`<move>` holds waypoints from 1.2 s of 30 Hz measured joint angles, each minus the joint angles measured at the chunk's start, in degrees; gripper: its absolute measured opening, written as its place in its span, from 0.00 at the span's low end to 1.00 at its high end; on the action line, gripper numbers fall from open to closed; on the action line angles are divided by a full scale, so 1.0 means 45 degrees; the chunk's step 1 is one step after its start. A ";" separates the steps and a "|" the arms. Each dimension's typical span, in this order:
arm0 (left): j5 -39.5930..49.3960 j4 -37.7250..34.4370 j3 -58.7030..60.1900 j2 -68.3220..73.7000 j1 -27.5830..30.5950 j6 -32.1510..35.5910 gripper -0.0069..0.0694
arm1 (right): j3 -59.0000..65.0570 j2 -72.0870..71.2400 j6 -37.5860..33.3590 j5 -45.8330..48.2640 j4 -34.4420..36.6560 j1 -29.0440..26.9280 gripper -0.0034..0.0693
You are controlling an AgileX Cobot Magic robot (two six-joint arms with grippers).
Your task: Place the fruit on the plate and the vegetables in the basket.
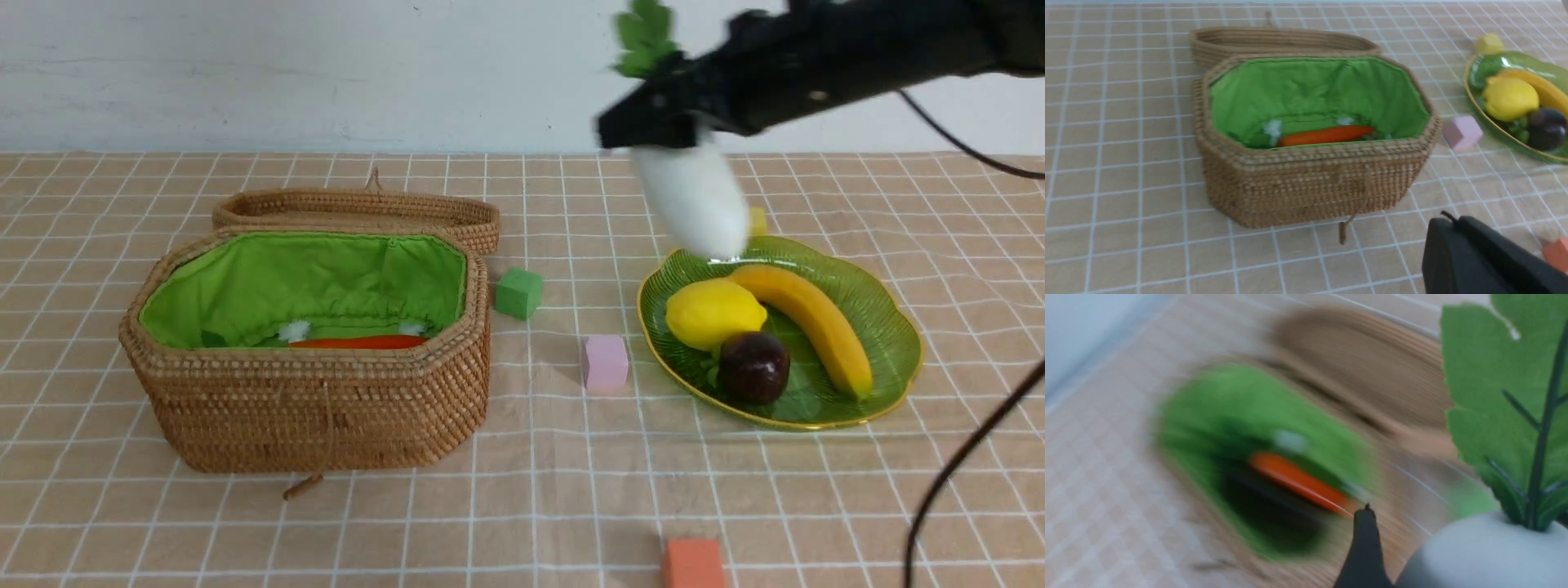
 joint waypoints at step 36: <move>-0.5926 -0.1833 0.4855 -0.6122 0.0000 0.1864 0.07 | 0.0531 -0.4065 0.9106 0.5650 -0.9414 0.2924 0.04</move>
